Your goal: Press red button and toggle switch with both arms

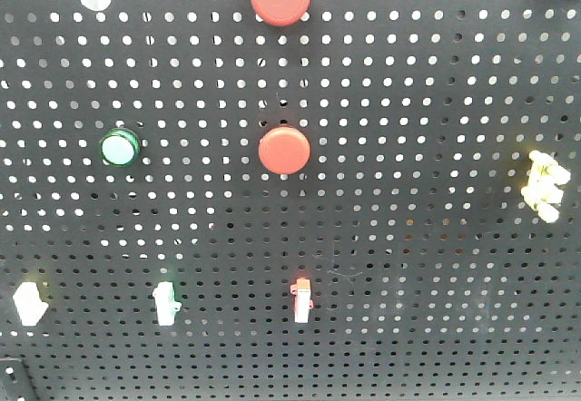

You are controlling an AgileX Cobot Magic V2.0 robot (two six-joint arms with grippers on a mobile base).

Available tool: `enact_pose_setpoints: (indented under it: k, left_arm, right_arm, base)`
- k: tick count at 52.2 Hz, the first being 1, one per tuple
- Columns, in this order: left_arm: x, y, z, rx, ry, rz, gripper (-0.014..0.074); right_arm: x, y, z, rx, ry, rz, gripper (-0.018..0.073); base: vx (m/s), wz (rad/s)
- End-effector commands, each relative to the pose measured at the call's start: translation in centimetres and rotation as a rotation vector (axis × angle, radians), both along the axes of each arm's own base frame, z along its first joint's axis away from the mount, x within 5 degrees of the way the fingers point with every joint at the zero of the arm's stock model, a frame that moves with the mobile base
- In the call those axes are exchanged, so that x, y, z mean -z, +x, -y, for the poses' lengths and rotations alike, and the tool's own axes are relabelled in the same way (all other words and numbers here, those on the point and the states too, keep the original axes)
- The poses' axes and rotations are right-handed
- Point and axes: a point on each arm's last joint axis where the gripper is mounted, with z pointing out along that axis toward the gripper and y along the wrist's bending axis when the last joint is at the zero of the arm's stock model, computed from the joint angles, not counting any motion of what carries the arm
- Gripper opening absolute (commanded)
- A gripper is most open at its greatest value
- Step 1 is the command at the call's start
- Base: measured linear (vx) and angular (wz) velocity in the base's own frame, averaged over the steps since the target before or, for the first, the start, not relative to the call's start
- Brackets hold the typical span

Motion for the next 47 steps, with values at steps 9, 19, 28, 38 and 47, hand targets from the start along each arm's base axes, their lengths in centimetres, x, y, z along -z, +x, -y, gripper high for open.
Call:
enact_pose_setpoints:
  k: [9,19,28,38,47]
  left_arm:
    - [2.2,0.5,0.7,0.072,0.003,0.089,0.0001]
    - [2.1,0.6,0.9,0.096,0.051,0.124,0.0001]
    - [1.8,0.6,1.0,0.111,0.066,0.154,0.0001]
    - [1.5,0.6,1.2,0.135,0.086,0.191,0.0001]
    - [1.5,0.6,1.2,0.144,0.205,0.186,0.0001]
  right_arm:
    - [-1.3,-0.1,0.1,0.008,-0.001,0.092,0.0000]
    - [-1.3,-0.1,0.1,0.008,-0.001,0.090,0.0000]
    - [-1.3,-0.1,0.1,0.008,-0.001,0.090,0.0000]
    - [-1.3,-0.1,0.1,0.008,-0.001,0.090,0.0000]
    - [-1.3,-0.1,0.1,0.008,-0.001,0.090,0.0000]
  base:
    - [0.00,0.00]
    - [0.00,0.00]
    - [0.00,0.00]
    - [0.00,0.00]
    - [0.00,0.00]
